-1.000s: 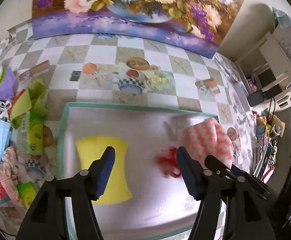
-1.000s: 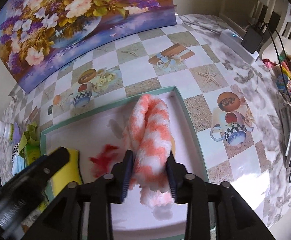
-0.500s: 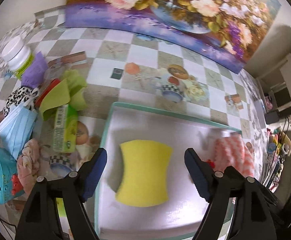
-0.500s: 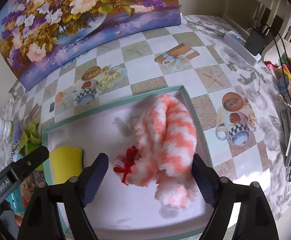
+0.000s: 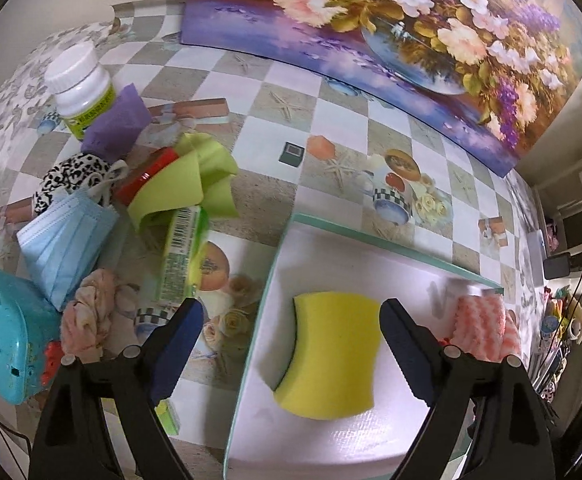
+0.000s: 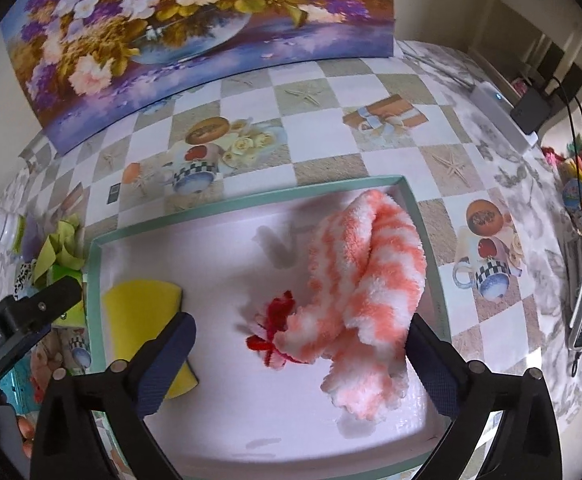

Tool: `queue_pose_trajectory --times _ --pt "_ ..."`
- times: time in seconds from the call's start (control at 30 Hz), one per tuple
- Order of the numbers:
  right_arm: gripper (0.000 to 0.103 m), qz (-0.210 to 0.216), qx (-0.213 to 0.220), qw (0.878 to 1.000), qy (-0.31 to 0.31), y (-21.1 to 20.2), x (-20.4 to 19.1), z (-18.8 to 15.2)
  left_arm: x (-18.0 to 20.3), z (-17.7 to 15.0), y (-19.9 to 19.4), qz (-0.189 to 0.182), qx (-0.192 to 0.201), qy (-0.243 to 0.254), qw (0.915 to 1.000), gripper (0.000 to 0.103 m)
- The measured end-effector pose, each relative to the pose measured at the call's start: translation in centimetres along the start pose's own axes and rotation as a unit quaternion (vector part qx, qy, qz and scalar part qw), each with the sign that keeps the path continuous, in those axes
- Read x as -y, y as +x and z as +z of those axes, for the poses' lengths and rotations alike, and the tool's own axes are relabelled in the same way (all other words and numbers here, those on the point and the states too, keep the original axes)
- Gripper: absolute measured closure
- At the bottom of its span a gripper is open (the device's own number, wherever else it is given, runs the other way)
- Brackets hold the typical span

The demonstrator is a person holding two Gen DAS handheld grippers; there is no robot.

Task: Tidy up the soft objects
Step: 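Release the red toy with the left gripper while the right lowers the towel into the tray, then move both open grippers back toward the pile near the blue mask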

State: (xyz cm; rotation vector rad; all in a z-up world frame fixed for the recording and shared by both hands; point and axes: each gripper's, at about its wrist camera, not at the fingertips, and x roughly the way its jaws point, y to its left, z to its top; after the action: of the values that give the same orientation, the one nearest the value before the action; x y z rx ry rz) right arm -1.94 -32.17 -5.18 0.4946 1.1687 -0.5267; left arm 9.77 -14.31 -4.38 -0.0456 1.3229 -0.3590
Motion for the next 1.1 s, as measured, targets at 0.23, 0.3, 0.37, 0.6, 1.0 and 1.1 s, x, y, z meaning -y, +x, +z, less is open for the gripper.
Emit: queue_pose_trajectory --times 0.23,0.3,0.37,0.6,1.0,1.1 --pt "0.000 -0.011 0.041 0.999 -0.011 -2.4 -1.2 0.2 -0.4 0.0 -1.4 0.004 0.020 0.001 0.9998 0.013" --pt "0.000 -0.015 0.049 0.998 -0.019 -2.9 -1.7 0.2 -0.6 0.1 -1.9 0.008 0.027 0.002 0.9996 0.013" --pt "0.000 -0.019 0.053 0.998 -0.030 -3.1 -2.4 0.2 -0.8 0.2 -2.3 0.013 0.033 0.003 0.9994 0.013" --pt "0.000 -0.017 0.047 0.995 -0.091 -2.7 -6.6 -0.8 -1.9 0.4 -2.4 0.034 0.030 0.003 0.9989 0.012" --pt "0.000 0.000 0.037 0.991 -0.131 -1.9 -10.7 -2.0 -6.2 1.4 -3.4 0.067 0.042 -0.029 0.9965 0.013" --pt "0.000 0.003 0.036 0.991 -0.129 -1.7 -11.3 -1.9 -7.7 1.8 -4.1 0.079 0.049 -0.037 0.9949 0.013"
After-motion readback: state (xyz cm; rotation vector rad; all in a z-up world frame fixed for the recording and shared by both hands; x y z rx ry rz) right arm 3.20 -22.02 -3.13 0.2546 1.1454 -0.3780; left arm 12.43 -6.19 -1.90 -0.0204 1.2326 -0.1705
